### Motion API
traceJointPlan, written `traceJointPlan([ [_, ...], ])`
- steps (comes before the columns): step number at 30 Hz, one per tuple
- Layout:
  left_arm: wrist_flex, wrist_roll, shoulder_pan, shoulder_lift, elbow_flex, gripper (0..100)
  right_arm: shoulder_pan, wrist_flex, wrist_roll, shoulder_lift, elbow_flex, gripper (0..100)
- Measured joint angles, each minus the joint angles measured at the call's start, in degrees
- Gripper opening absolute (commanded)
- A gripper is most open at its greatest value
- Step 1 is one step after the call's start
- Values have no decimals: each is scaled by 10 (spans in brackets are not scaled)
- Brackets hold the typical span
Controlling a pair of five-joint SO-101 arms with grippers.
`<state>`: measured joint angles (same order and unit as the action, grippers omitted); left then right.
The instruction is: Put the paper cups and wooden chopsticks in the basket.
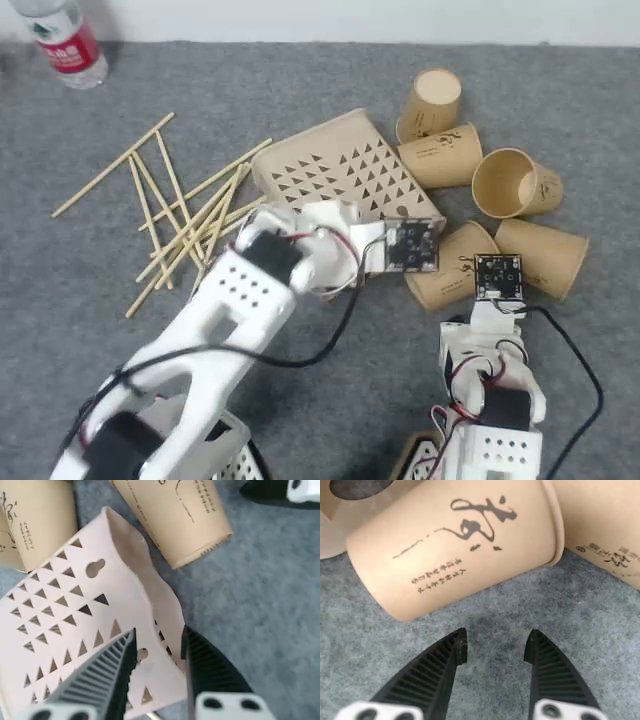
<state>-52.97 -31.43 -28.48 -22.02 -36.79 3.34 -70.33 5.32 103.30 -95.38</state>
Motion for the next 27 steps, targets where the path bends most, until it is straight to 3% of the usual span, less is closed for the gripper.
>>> traceJointPlan([
  [7,151,2,16,-171,-198,138,0,0,0,0,0,199],
  [15,218,-54,22,-331,-366,138,0,0,0,0,0,199],
  [27,398,-80,37,-354,-491,138,0,0,0,0,0,199],
])
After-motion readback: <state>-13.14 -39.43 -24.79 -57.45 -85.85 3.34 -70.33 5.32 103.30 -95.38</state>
